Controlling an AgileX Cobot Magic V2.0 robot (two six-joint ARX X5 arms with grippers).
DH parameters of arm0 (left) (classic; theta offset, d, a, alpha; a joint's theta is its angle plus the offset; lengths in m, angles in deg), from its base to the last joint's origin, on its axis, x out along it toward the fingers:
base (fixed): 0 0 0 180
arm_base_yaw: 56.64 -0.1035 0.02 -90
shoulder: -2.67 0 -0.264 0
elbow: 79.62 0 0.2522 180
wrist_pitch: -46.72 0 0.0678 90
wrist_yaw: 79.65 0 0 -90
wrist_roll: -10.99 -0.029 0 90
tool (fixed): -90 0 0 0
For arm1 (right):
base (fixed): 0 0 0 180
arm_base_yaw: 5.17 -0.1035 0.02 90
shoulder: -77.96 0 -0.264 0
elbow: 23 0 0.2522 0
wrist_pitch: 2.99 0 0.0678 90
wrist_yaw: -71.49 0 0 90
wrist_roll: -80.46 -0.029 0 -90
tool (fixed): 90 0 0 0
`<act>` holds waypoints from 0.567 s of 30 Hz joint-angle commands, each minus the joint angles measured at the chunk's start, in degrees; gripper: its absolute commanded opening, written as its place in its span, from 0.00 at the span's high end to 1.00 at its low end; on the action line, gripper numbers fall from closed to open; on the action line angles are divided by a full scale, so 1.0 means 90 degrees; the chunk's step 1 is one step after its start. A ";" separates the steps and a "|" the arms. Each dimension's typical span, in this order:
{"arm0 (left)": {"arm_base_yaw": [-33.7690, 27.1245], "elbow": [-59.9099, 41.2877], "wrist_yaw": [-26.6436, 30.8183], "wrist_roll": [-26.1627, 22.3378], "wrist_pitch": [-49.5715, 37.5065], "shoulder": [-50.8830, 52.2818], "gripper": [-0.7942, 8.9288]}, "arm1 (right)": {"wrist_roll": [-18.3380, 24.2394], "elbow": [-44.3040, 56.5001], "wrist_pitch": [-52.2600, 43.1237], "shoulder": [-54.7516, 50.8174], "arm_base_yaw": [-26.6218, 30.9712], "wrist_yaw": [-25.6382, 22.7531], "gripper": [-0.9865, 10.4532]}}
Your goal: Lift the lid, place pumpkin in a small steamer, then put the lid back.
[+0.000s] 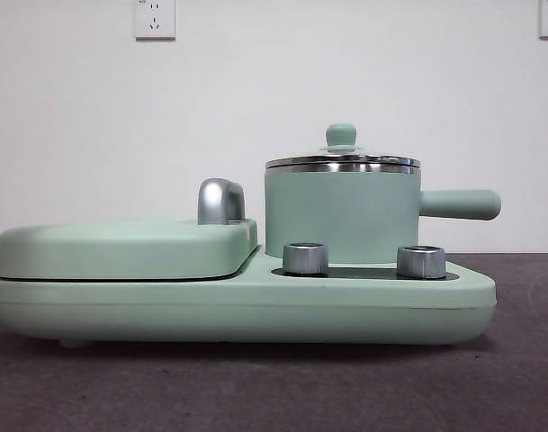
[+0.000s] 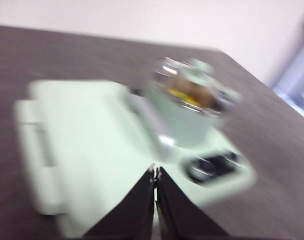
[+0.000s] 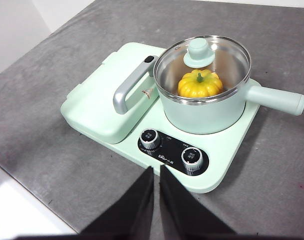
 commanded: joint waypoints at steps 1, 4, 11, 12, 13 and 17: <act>-0.0797 -0.0862 -0.0015 -0.0083 -0.0648 0.0556 0.91 | 0.0034 -0.0044 -0.0068 0.0022 -0.0070 -0.0005 0.90; -0.1530 -0.1785 -0.0005 -0.0432 -0.1219 0.1246 0.91 | 0.0034 -0.0044 -0.0068 0.0019 -0.0070 -0.0005 0.90; -0.2560 -0.2953 0.0333 -0.1379 -0.1923 0.1790 0.91 | 0.0034 -0.0044 -0.0068 0.0007 -0.0070 -0.0005 0.90; -0.2674 -0.3004 0.0425 -0.1413 -0.1943 0.1792 0.91 | 0.0034 -0.0044 -0.0080 0.0007 -0.0070 -0.0005 0.90; -0.2773 -0.3050 0.0474 -0.1411 -0.1967 0.1812 0.91 | 0.0034 -0.0044 -0.0083 0.0007 -0.0070 -0.0005 0.90; -0.3077 -0.3279 0.0478 -0.1409 -0.2186 0.1814 0.91 | 0.0034 -0.0044 -0.0146 0.0010 -0.0070 -0.0005 0.90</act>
